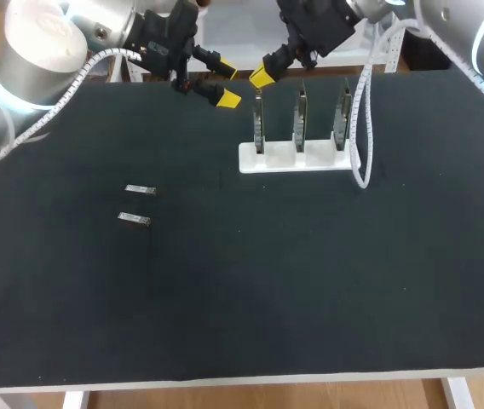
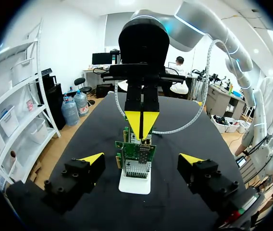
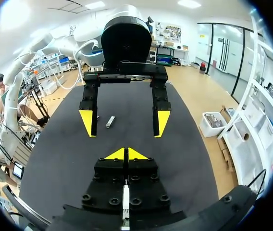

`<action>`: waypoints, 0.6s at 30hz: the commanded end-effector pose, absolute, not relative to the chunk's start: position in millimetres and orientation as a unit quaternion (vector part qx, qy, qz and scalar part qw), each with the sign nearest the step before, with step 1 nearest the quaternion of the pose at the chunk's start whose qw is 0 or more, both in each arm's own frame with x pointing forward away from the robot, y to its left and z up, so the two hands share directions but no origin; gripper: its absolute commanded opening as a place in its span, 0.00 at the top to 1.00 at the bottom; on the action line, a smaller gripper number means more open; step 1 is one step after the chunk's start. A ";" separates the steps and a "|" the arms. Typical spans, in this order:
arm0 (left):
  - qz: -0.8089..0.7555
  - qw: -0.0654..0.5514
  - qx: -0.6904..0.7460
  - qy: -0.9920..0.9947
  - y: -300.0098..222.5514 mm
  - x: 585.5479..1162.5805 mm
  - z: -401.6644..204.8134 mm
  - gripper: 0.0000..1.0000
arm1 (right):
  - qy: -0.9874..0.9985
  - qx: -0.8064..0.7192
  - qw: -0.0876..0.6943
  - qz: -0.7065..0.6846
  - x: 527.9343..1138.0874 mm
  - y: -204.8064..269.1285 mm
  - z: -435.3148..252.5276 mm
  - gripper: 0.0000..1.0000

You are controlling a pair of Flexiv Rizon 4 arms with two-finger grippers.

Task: Pick up the optical module with the left hand, and insert it into the network port with the right hand.

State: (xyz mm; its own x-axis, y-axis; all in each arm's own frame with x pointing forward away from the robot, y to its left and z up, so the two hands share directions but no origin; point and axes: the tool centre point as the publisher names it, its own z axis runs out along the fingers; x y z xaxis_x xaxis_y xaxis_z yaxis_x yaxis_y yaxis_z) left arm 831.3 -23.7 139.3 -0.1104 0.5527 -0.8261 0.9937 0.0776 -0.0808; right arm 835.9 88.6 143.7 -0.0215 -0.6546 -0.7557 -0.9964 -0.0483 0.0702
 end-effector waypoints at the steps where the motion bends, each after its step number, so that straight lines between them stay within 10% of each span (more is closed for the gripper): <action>1: -0.345 0.318 0.586 0.661 -23.9 832.9 139.2 0.00 | 0.544 -0.691 0.101 0.465 845.4 91.2 140.9 1.00; 18: -0.345 0.318 0.586 0.661 -23.9 832.9 139.2 0.00 | 0.545 -0.687 0.100 0.471 841.2 88.5 139.3 1.00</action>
